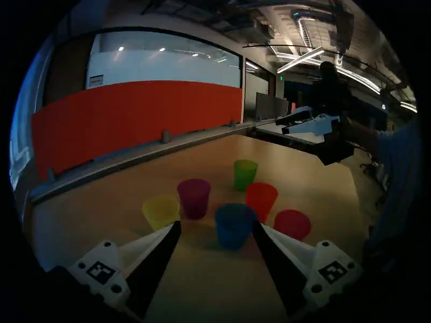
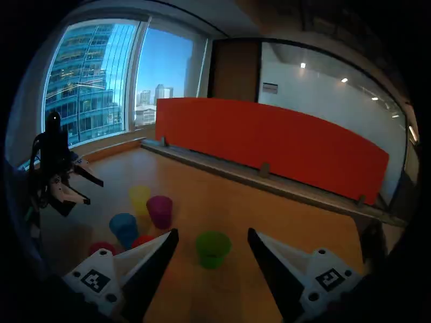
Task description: Pour water
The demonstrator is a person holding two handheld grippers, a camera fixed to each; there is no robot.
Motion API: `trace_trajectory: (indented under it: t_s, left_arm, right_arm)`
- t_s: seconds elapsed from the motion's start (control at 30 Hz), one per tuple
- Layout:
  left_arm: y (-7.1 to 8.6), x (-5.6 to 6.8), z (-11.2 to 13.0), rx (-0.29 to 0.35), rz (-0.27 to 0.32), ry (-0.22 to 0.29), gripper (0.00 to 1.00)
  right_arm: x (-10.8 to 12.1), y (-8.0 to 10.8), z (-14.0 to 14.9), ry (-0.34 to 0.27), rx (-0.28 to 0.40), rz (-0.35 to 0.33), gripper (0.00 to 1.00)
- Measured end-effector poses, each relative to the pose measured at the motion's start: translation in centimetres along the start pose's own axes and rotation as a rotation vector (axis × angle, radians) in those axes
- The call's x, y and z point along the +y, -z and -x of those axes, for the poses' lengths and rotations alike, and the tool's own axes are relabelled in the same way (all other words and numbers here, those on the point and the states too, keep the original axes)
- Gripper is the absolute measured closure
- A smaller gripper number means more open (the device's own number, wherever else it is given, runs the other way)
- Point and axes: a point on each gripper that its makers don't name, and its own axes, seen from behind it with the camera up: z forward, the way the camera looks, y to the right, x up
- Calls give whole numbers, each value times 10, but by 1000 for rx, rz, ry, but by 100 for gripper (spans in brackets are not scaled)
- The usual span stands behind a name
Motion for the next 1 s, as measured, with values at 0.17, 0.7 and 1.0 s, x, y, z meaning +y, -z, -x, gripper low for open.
trace_trajectory:
  t_s: [0.17,0.7,1.0]
  left_arm:
    - [-9,5,11,-35,18,-15,2]
    - [-41,18,38,-139,90,-43,1]
    - [-60,23,42,-170,114,-64,2]
  right_arm:
    - [1,-5,5,6,-11,-2,0]
    - [3,-22,16,4,-37,-11,0]
    - [3,-31,19,4,-46,-19,0]
